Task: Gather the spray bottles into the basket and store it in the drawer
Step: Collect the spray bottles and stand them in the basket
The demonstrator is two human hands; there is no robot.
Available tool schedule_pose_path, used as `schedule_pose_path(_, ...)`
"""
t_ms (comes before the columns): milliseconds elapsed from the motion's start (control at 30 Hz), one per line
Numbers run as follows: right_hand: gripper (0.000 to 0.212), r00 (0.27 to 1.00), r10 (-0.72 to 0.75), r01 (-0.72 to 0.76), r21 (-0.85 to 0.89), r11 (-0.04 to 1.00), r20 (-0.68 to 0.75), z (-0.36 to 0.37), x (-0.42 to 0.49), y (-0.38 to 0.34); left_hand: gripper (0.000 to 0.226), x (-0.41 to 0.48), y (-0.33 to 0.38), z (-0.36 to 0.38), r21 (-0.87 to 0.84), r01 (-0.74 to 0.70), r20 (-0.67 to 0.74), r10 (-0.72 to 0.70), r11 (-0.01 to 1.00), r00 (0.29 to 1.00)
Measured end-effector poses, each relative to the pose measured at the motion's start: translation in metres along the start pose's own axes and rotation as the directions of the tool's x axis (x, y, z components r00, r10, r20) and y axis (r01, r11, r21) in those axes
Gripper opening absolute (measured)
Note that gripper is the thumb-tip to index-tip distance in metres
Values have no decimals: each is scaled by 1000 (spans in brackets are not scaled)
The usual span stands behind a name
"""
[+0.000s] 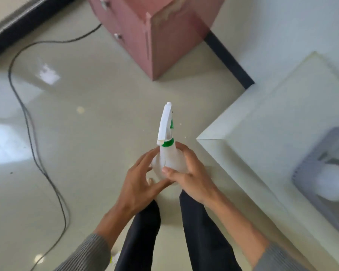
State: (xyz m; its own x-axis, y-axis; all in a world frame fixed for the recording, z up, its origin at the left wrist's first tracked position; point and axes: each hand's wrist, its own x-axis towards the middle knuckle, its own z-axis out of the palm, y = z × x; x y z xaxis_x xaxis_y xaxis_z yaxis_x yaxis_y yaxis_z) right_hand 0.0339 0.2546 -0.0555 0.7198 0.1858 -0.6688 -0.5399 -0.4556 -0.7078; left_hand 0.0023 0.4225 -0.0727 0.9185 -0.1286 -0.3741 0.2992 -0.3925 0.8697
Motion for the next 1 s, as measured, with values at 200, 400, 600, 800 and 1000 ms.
schedule_pose_path(200, 45, 856, -111, 203, 131, 970, -505, -13, -103, 20, 78, -23, 51, 32, 147, -271, 129, 253, 951, 959)
schedule_pose_path(400, 40, 614, 48, 270, 268, 925, -788, -38, -172, 83, 76, -45, 66, 124, 232, -441, 376, 339, 867, 862)
schedule_pose_path(600, 39, 393, 120, 266, 238, 934, -911, -123, -254, 145, 85, -73, 123, 254, 168, -601, 521, 447, 781, 727)
schedule_pose_path(800, 45, 278, 84, 329, 178, 927, -957, -207, -304, 179, 70, -80, 201, 345, 118, -708, 471, 588, 696, 657)
schedule_pose_path(1000, 42, 235, -25, 349, 60, 935, -972, -262, -300, 194, 61, -62, 246, 394, 237, -716, 417, 597, 656, 685)
